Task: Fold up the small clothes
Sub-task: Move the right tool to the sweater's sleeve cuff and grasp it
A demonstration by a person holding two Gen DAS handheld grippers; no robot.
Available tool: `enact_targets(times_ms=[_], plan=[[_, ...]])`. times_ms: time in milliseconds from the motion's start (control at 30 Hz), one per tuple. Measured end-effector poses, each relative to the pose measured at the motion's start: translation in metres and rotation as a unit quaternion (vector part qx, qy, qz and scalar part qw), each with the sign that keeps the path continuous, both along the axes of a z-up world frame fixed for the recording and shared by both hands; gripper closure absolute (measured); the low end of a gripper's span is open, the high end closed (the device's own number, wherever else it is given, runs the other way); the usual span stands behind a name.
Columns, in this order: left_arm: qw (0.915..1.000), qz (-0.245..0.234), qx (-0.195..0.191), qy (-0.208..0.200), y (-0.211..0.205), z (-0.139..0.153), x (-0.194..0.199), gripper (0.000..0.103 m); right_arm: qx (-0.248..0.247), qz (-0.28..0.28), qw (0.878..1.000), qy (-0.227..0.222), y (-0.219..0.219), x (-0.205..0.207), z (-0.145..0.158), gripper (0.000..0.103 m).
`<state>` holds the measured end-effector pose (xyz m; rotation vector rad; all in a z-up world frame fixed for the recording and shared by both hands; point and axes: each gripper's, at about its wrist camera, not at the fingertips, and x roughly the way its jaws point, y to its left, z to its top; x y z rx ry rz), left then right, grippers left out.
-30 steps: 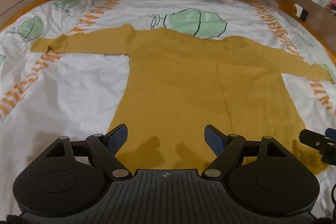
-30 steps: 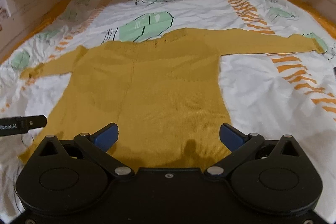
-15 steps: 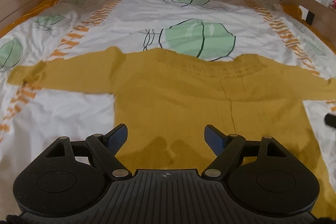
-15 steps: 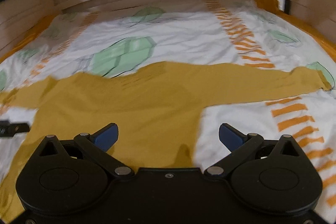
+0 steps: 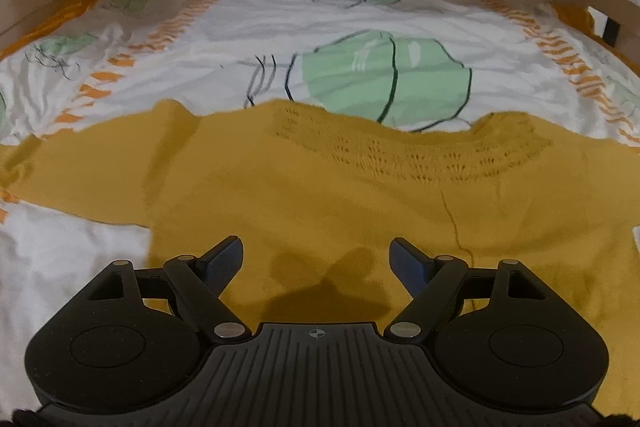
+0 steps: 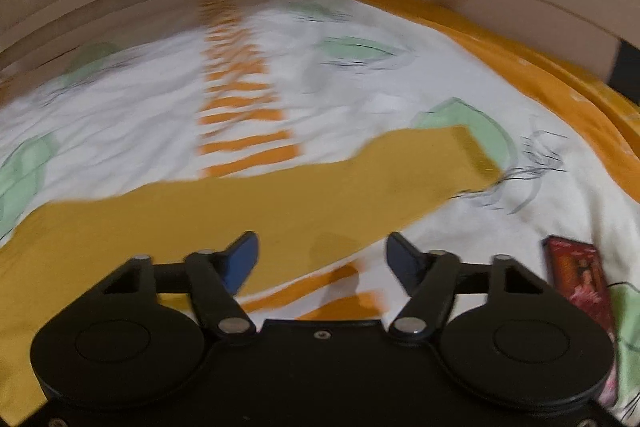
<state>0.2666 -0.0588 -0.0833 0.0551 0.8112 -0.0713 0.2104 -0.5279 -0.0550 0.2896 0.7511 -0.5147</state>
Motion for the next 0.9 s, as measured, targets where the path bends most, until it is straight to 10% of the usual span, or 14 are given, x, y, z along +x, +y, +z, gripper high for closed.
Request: enact_targets(times_ms=[667,767,900], plan=[[0.9995,-0.020,0.009,-0.025,-0.001,-0.038,-0.009,0.014,0.117,-0.143,0.981,-0.055,-0.124,0.013,-0.054,0.047],[0.9995,-0.019,0.009,-0.024,-0.002,-0.039,-0.009,0.014,0.145,-0.143,0.976,-0.084,-0.132,0.015,-0.054,0.080],[0.9996,-0.019,0.004,-0.022,-0.001,-0.038,-0.007,0.014,0.139,-0.130,0.977,-0.100,-0.122,0.020,-0.039,0.087]])
